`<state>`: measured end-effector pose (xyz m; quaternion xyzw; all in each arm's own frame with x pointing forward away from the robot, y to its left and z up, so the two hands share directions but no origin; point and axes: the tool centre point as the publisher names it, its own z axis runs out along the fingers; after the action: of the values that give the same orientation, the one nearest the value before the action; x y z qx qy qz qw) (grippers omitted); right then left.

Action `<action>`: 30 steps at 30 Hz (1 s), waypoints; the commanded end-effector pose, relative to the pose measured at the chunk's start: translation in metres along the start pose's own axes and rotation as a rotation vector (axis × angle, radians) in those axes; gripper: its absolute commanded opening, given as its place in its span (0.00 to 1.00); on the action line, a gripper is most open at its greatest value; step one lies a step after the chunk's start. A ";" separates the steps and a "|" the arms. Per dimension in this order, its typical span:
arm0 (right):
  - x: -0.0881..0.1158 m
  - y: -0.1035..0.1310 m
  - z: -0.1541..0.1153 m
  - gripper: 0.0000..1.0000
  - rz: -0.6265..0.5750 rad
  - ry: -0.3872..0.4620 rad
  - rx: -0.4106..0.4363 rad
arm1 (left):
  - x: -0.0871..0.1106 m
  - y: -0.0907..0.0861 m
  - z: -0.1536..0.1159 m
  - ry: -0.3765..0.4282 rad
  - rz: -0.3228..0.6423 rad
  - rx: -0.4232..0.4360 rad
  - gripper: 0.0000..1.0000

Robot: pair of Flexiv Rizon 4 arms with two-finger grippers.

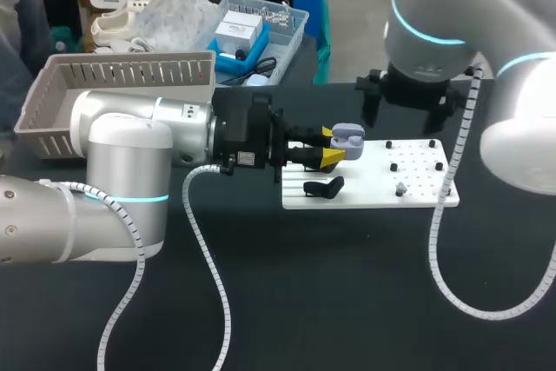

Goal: Pick up each earbud case from the left stands, insert the matching earbuds, close the lid, and place the case in the box.

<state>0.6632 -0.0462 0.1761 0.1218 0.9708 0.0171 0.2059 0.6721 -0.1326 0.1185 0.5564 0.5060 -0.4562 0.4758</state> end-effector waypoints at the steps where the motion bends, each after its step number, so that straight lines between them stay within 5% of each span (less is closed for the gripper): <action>1: -0.001 -0.017 0.007 0.77 0.010 -0.020 -0.058 | 0.000 0.000 0.000 -0.001 0.001 -0.001 0.00; 20: 0.006 -0.044 0.045 0.55 -0.076 0.074 -0.107 | 0.000 0.000 0.000 -0.001 0.001 -0.001 0.00; 30: 0.016 -0.049 0.067 0.47 -0.162 0.049 -0.063 | 0.000 0.000 0.000 -0.001 0.001 -0.001 0.00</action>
<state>0.6654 -0.0951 0.1146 0.0368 0.9825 0.0380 0.1789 0.6722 -0.1326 0.1185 0.5564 0.5060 -0.4562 0.4758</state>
